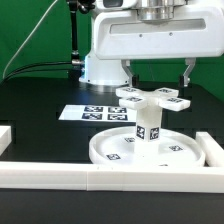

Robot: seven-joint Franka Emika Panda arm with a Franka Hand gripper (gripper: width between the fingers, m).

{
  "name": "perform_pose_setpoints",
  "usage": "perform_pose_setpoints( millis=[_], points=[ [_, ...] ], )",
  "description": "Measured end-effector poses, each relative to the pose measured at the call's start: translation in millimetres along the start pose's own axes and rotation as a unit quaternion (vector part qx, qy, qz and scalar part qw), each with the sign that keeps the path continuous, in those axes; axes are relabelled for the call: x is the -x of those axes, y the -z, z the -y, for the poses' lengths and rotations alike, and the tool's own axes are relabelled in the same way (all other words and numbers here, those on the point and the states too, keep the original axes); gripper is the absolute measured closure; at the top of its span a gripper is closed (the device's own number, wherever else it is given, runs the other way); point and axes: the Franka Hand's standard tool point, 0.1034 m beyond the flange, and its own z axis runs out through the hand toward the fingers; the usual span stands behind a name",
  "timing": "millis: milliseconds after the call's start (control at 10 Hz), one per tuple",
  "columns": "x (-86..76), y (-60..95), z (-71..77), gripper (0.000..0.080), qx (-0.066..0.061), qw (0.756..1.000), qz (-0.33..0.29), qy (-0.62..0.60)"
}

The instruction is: Assemble round table

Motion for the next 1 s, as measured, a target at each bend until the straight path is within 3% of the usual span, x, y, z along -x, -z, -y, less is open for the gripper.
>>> perform_pose_setpoints(
  millis=[600, 700, 800, 1000],
  points=[
    [1.4, 1.2, -2.8, 0.0151, 0.003, 0.974, 0.011, 0.228],
    [0.0, 1.6, -3.1, 0.0151, 0.008, 0.965, 0.008, 0.263],
    [-5.1, 2.6, -1.1, 0.0151, 0.027, 0.941, -0.01, 0.338],
    [-1.8, -4.4, -0.8, 0.0151, 0.041, 0.905, -0.018, 0.424]
  ],
)
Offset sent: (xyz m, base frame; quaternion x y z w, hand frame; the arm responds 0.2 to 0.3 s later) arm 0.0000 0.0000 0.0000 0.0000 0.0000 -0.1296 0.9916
